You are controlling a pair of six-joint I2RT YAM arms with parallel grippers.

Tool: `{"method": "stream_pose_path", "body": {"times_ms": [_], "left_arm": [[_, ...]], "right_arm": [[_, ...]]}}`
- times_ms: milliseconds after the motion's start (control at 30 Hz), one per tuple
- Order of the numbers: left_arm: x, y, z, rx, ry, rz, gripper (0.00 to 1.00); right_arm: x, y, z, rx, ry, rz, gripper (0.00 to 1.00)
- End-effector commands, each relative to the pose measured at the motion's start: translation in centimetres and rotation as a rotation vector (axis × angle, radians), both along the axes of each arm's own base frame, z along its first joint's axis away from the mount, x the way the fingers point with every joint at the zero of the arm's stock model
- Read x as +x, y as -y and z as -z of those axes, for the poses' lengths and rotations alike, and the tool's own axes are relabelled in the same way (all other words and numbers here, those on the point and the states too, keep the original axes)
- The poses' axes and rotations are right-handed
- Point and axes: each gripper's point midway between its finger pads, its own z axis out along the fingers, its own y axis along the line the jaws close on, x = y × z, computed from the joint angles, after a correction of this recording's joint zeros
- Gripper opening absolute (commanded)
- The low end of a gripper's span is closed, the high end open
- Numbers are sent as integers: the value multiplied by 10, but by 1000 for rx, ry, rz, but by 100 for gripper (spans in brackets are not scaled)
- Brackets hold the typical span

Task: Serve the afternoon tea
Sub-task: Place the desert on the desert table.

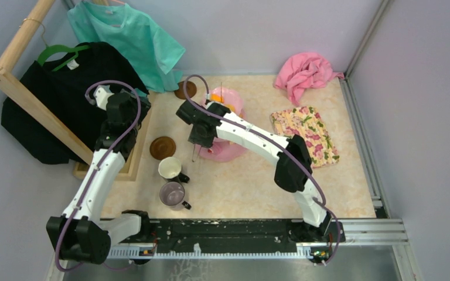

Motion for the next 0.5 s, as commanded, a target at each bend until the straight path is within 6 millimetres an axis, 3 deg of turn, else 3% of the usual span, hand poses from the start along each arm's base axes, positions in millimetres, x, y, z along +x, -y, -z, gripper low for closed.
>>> {"method": "stream_pose_path", "body": {"times_ms": [0,467], "left_arm": [[-3,-7,-16,13,42,-21,60],[-6,-9,-22,10,61,-35,59]], "right_arm": [[0,-1,-52,69,122,-16,35],[-20,6,-56,74,149,-84,27]]}}
